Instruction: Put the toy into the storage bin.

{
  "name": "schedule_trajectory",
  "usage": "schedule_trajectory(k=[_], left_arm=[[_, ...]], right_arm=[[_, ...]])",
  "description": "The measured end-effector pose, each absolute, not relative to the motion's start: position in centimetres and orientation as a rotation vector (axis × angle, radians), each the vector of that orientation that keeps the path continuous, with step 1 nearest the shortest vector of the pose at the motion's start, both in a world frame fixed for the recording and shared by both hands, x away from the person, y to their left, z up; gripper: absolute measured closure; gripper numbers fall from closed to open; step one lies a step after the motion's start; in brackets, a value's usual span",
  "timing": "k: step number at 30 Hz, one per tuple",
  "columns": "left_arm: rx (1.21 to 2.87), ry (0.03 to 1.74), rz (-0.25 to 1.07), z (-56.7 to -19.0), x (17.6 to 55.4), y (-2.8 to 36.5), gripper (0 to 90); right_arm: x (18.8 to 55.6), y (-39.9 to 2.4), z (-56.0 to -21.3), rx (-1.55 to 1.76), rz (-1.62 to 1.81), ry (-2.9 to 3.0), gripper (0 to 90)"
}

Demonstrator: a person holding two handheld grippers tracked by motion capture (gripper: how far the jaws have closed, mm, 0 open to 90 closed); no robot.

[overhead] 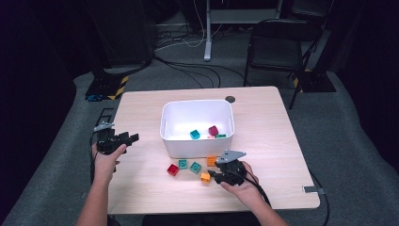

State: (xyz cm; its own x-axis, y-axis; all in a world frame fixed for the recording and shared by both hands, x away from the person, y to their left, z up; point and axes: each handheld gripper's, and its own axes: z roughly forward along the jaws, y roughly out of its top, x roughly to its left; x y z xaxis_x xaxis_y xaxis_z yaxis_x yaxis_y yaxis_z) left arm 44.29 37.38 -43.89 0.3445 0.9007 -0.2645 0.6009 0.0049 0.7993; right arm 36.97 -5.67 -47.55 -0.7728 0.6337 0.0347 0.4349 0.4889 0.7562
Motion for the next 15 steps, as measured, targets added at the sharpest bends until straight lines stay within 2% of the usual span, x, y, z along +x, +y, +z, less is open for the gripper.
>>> schedule_trajectory(k=[5,15], left_arm=[[1.693,1.355,0.411,-43.9,44.3,37.4,41.2],[1.691,1.358,0.409,-43.9,44.3,37.5,41.2]], right_arm=[[36.5,-4.8,-49.0,0.871,1.106,2.544,55.0],[36.7,-4.6,-49.9,0.861,1.055,2.567,55.0]])
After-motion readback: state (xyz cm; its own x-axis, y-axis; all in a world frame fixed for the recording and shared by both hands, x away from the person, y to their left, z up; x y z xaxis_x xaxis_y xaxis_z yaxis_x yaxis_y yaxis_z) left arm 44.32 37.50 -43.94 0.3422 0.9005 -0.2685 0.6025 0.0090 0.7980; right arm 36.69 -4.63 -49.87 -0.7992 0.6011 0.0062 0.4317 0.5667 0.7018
